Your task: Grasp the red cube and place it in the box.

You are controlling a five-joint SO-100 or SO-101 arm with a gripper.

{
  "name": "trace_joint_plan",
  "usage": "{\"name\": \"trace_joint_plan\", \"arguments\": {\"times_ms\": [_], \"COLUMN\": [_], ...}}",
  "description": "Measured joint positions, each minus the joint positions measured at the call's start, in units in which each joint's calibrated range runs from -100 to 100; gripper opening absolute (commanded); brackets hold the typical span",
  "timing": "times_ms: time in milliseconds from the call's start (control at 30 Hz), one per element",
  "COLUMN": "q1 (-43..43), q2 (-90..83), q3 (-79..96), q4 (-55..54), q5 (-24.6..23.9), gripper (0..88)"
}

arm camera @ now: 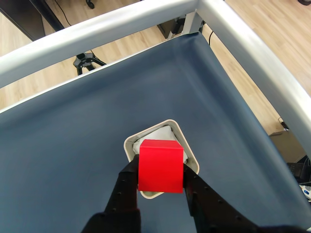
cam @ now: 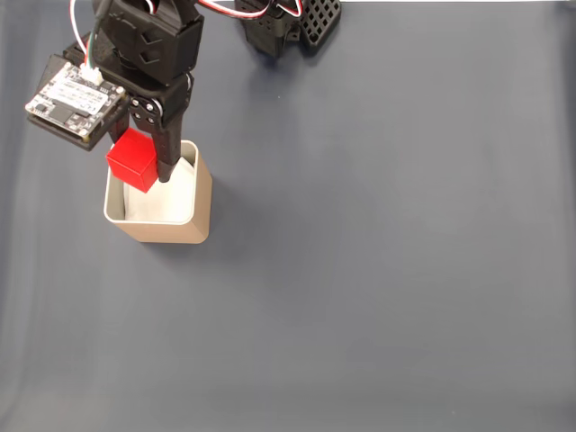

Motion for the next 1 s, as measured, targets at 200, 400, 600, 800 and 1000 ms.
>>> {"name": "trace_joint_plan", "arguments": {"times_ms": [200, 400, 600, 800, 1000], "q1": [0.0, 0.08, 0.08, 0.08, 0.08], "q2": [0.62, 0.89, 0.98, 1.07, 1.07], "q3": [0.0, 0.0, 0.0, 0.0, 0.0], "q4": [-0.41, -2.6, -5.28, -6.26, -7.64], "q5": [0.0, -1.61, -3.08, -3.52, -3.52], "gripper": [10.5, 25.8, 38.3, 46.3, 48.7]}}
